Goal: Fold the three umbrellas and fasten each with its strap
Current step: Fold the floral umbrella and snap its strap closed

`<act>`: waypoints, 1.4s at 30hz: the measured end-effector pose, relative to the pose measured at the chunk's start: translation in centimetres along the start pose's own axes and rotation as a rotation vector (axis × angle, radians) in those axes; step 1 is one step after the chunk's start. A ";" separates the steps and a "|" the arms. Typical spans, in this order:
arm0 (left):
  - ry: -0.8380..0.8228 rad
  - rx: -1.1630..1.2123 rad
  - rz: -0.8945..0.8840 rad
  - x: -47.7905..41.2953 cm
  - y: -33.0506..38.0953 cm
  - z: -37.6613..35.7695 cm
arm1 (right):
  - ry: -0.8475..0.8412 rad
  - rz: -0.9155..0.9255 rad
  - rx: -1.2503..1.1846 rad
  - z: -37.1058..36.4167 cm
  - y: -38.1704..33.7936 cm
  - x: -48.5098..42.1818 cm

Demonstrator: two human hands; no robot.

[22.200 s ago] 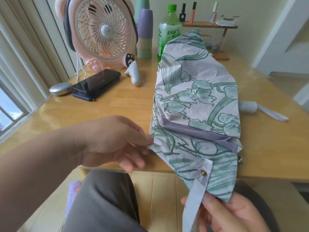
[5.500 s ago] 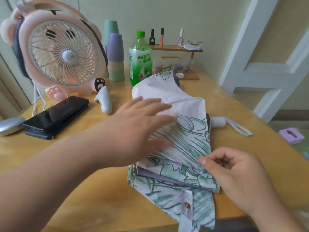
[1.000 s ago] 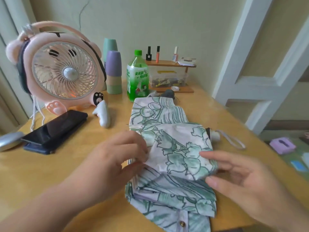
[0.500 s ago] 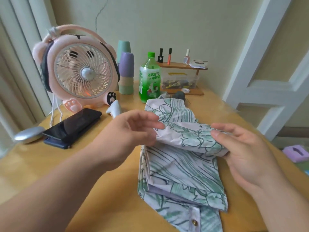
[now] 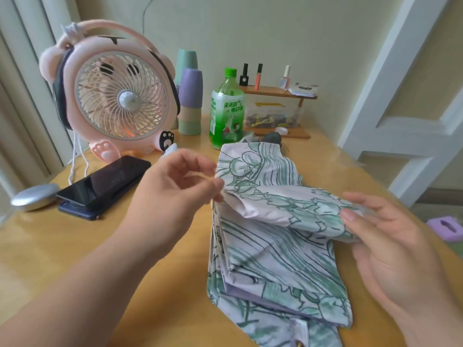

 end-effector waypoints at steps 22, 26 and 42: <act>-0.338 0.155 0.379 1.7 -3.0 -3.6 | -0.056 0.031 0.050 -1.1 0.9 -0.1; -0.275 0.291 0.490 1.7 -3.4 -3.2 | -0.007 0.055 0.055 -0.6 1.2 -0.1; -0.426 0.176 0.472 2.5 -3.2 -2.8 | 0.093 0.089 0.056 -0.4 1.2 1.6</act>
Point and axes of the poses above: each hand's wrist, its own x-axis away from the middle knuckle, its own z-axis out of the back of the hand, y = z × x, the point moved 6 cm from there along -x, towards the middle knuckle, and after that the axes turned 5 degrees about -z, right-handed, at the moved point
